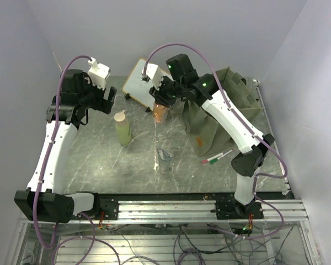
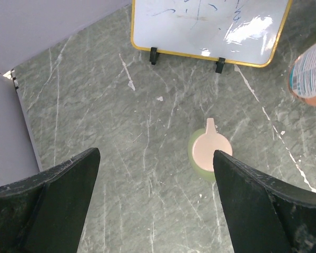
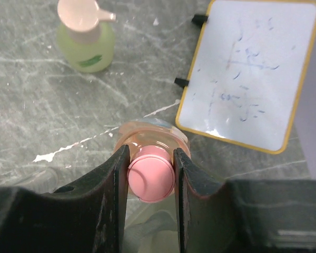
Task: Place the personal care products into the canvas bag
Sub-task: Pick up the care product from the center of the board, then place the care product in the canvas bag.
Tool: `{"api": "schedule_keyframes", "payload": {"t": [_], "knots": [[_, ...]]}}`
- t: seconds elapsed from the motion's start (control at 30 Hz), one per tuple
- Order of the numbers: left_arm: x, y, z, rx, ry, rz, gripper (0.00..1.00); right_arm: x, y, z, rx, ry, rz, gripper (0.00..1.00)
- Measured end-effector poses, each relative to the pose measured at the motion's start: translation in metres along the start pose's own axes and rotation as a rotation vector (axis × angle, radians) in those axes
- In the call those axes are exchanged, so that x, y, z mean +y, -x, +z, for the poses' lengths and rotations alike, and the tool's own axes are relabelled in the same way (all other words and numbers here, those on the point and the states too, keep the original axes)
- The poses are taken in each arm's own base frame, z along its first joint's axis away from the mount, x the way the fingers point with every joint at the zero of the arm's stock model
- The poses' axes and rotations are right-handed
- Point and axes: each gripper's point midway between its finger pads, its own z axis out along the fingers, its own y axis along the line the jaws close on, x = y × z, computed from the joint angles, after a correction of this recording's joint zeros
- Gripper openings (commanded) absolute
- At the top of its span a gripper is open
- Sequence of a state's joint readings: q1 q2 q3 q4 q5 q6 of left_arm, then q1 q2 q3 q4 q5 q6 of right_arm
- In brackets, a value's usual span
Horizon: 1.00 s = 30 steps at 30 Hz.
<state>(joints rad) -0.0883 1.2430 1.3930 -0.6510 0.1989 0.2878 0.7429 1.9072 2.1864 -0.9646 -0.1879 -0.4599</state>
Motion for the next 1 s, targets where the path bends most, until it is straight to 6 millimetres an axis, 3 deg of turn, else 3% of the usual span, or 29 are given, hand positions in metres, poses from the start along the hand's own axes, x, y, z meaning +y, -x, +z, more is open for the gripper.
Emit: {"api": "schedule_keyframes", "payload": {"t": [0.33, 0.67, 0.83, 1.0], "knots": [[-0.009, 0.001, 0.002, -0.016, -0.055, 0.020, 1.00, -0.018, 0.043, -0.059, -0.120, -0.097, -0.051, 0.00], [-0.019, -0.006, 0.007, -0.012, -0.099, 0.021, 0.99, -0.030, 0.081, -0.144, -0.264, -0.230, -0.084, 0.00], [-0.023, -0.004, 0.010, -0.022, -0.114, 0.026, 1.00, -0.040, 0.088, -0.190, -0.328, -0.305, -0.082, 0.00], [-0.034, -0.003, 0.018, -0.019, -0.149, 0.035, 1.00, -0.062, 0.078, -0.222, -0.339, -0.394, -0.053, 0.00]]}}
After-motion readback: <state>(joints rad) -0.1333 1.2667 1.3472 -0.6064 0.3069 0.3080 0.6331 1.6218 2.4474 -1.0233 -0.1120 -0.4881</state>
